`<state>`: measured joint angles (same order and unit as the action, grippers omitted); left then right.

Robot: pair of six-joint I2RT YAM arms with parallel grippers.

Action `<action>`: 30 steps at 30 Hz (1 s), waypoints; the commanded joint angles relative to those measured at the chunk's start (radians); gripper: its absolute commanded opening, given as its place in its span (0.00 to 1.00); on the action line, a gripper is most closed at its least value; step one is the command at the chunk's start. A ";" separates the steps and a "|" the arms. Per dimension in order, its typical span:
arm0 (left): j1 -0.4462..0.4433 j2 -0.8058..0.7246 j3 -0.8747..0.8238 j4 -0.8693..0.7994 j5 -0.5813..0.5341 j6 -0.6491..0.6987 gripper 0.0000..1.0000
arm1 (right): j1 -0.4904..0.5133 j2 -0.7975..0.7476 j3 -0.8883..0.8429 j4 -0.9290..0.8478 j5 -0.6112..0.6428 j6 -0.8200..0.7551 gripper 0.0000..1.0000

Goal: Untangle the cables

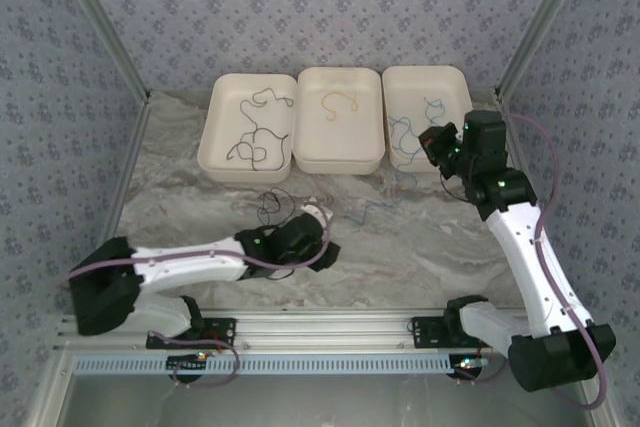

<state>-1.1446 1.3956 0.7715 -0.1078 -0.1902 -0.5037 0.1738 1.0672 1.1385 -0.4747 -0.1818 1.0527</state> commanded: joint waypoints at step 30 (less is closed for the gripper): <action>0.148 0.548 0.469 -0.064 0.047 0.650 0.74 | -0.101 0.071 0.018 0.035 -0.191 -0.063 0.00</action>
<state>-1.0004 1.9270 1.2152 -0.2337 -0.0704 0.1150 0.0799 1.1374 1.1301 -0.4526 -0.3496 1.0042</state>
